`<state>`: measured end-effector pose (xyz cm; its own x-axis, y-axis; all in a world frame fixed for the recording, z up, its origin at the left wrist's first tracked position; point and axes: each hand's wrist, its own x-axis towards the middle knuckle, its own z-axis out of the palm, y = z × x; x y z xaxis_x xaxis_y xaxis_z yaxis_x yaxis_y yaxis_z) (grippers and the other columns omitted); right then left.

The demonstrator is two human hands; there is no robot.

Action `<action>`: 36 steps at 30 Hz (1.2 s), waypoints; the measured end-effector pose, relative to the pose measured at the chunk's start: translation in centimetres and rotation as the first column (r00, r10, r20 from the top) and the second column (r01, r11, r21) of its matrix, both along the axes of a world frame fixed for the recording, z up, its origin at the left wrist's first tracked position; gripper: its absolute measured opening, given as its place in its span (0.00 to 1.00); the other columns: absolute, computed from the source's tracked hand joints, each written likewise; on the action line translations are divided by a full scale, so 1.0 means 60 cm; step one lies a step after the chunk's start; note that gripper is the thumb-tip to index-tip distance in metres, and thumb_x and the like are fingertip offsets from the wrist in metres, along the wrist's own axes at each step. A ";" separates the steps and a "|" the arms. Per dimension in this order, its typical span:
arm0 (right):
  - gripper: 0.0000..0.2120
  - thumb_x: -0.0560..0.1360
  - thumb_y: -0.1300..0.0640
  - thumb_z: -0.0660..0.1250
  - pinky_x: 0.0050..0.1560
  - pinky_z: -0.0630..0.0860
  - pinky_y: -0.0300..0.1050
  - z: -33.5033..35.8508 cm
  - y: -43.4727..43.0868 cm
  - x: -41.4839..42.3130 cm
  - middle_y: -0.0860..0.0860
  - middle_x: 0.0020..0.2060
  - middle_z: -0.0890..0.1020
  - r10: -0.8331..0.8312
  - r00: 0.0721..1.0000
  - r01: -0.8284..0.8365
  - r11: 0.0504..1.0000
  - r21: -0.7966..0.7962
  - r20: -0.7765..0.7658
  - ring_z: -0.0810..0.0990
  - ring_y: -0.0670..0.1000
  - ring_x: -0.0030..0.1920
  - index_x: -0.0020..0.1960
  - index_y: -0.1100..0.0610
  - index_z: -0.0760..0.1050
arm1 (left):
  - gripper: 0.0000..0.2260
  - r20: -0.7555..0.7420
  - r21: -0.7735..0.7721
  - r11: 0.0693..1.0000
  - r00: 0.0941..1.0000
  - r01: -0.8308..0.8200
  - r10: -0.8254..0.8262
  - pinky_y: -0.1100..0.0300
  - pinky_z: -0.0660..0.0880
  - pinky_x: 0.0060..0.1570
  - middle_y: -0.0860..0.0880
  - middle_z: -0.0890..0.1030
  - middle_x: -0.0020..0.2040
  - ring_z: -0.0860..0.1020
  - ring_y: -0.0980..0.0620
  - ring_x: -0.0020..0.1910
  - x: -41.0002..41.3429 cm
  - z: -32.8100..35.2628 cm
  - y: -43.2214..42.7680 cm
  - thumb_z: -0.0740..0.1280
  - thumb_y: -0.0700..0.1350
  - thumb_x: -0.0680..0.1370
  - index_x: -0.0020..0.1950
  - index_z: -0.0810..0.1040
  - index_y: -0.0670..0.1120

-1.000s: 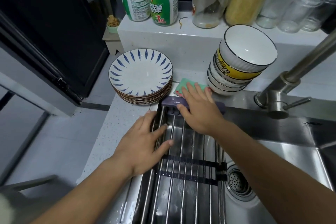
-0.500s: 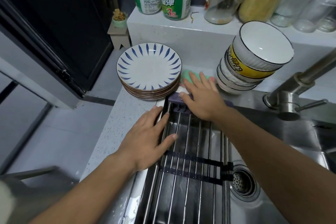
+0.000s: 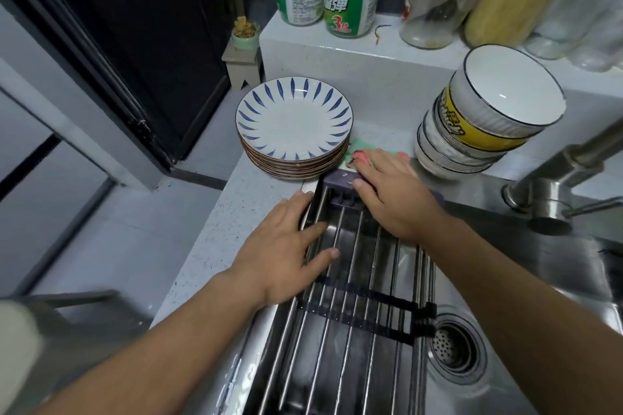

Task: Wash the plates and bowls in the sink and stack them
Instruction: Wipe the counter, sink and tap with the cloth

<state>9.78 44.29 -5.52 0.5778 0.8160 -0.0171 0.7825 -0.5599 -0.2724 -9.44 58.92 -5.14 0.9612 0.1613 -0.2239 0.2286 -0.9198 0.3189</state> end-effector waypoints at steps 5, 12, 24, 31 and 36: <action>0.23 0.85 0.50 0.51 0.77 0.55 0.51 0.006 -0.016 -0.023 0.53 0.74 0.71 -0.044 0.997 0.054 0.987 0.152 -0.066 0.67 0.53 0.73 0.78 0.55 0.64 | 0.31 -0.029 -0.028 1.000 1.000 0.002 -0.003 0.60 0.39 0.78 0.51 0.43 0.85 0.43 0.52 0.83 0.002 0.013 -0.003 0.54 0.66 0.82 0.82 0.61 0.54; 0.24 0.85 0.49 0.51 0.79 0.45 0.49 0.031 -0.007 -0.159 0.44 0.79 0.57 0.059 0.953 0.043 0.945 0.325 -0.298 0.53 0.41 0.77 0.80 0.52 0.58 | 0.28 0.293 -0.317 0.911 0.887 -0.263 0.357 0.55 0.63 0.76 0.50 0.72 0.73 0.68 0.54 0.74 -0.091 0.024 0.035 0.54 0.64 0.80 0.72 0.75 0.49; 0.30 0.82 0.45 0.42 0.78 0.33 0.51 -0.010 0.147 -0.276 0.48 0.82 0.48 0.133 0.987 -0.131 0.991 0.020 -0.091 0.40 0.49 0.81 0.82 0.51 0.47 | 0.18 0.000 -0.648 0.604 0.793 -0.464 0.609 0.61 0.65 0.68 0.57 0.77 0.66 0.75 0.61 0.62 -0.201 -0.010 0.115 0.51 0.55 0.87 0.68 0.74 0.52; 0.28 0.83 0.45 0.47 0.79 0.38 0.56 -0.001 0.118 -0.335 0.44 0.81 0.49 0.278 0.954 -0.287 0.955 -0.078 -0.115 0.40 0.48 0.81 0.82 0.45 0.49 | 0.24 -0.127 -0.908 0.244 0.779 -0.340 0.614 0.44 0.68 0.74 0.51 0.81 0.64 0.77 0.52 0.67 -0.214 -0.083 0.129 0.53 0.68 0.81 0.63 0.80 0.58; 0.27 0.84 0.46 0.47 0.78 0.34 0.52 -0.002 0.226 -0.288 0.46 0.82 0.45 0.040 0.996 -0.052 0.985 -0.165 -0.077 0.38 0.49 0.81 0.82 0.45 0.44 | 0.13 -0.062 -0.867 0.352 0.777 -0.353 0.626 0.84 0.64 0.45 0.60 0.74 0.52 0.72 0.76 0.46 -0.230 -0.053 0.118 0.48 0.54 0.87 0.58 0.71 0.58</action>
